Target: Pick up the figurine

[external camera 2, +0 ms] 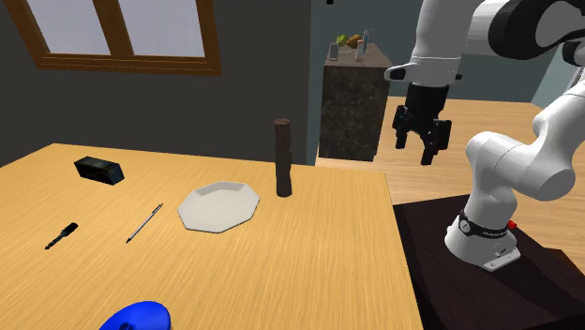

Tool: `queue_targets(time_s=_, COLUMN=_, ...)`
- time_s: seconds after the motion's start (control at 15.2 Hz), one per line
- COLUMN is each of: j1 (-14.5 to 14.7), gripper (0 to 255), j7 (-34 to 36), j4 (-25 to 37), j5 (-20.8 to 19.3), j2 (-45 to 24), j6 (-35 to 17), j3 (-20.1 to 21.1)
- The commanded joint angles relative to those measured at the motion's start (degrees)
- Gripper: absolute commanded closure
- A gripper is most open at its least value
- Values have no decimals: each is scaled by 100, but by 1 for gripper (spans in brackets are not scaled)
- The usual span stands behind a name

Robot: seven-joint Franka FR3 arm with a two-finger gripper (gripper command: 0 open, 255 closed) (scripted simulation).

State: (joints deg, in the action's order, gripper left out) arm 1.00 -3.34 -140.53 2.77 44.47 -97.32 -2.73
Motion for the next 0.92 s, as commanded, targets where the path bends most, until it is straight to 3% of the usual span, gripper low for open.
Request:
queue_targets(time_s=0.0, j1=0, gripper=0, j7=0, j4=0, j5=0, j2=0, j6=0, j3=0)
queue_targets(time_s=0.86, j1=-452, gripper=0, j7=-722, j4=1974, j5=-326, j2=-2539, j6=-327, j3=-989)
